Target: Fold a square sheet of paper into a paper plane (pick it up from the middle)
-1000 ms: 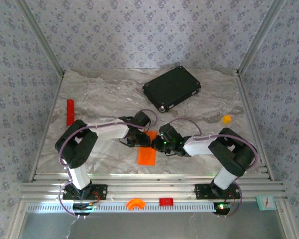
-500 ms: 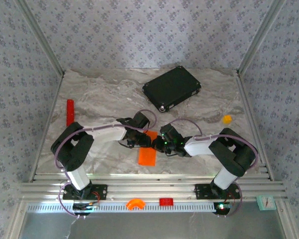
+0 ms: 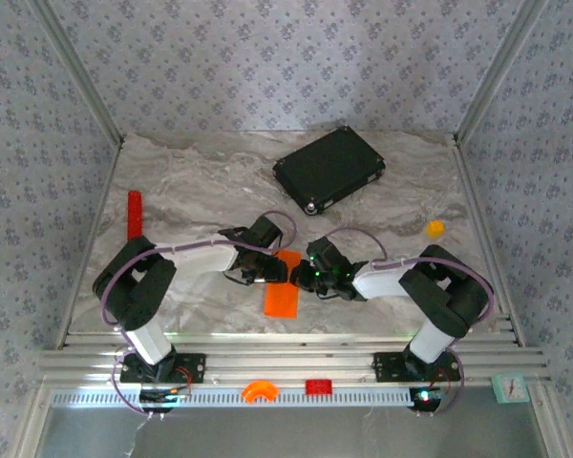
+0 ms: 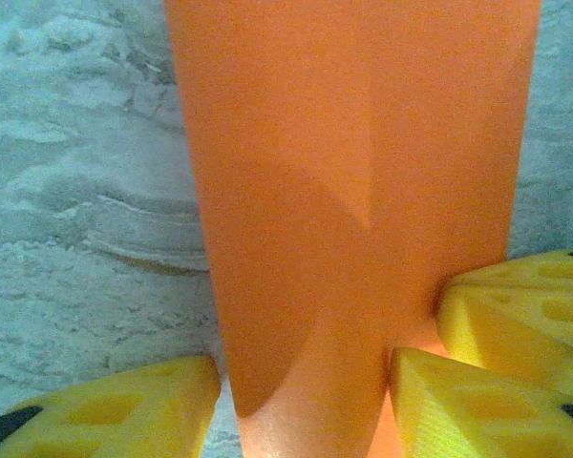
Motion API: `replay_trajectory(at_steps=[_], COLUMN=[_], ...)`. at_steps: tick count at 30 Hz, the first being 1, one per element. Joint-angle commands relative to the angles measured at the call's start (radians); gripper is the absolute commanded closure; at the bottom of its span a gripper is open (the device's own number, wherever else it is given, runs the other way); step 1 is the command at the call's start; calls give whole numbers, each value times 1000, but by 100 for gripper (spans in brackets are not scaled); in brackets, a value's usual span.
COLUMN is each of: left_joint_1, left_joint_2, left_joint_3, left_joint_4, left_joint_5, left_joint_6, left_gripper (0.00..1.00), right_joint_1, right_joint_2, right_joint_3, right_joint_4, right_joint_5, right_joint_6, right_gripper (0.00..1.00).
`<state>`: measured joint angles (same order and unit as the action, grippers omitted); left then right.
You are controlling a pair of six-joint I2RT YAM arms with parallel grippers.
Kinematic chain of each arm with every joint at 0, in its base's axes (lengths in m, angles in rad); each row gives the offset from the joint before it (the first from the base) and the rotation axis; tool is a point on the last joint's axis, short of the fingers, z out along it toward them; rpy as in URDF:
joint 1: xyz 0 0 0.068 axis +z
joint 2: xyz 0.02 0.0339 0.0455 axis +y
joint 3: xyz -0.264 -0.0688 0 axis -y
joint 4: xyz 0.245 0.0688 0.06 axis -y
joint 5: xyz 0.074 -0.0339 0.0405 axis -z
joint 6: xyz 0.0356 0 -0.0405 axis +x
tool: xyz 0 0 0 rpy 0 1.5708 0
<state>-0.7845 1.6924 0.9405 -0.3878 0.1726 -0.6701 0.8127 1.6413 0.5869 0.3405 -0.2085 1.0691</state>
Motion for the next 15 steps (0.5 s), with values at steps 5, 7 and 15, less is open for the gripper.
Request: replay_trajectory(at_steps=[5,7,15], left_joint_1=[20,22,22], left_joint_2=[7,20,66], left_joint_3=[-44,-45,-56], left_joint_4=[28,33,51], left_joint_5=[-39,-33,-46], left_joint_6=[21,20,8], left_gripper=[50,53,56], right_joint_1=[-6,-9,-50], right_joint_2=[53,50,-49], right_joint_3=[-29,-26,-4], right_joint_4=[-126,-119,40], right_joint_5=[18,14,-72], right_joint_6=[8,7,-22], right_gripper=[100,100,91])
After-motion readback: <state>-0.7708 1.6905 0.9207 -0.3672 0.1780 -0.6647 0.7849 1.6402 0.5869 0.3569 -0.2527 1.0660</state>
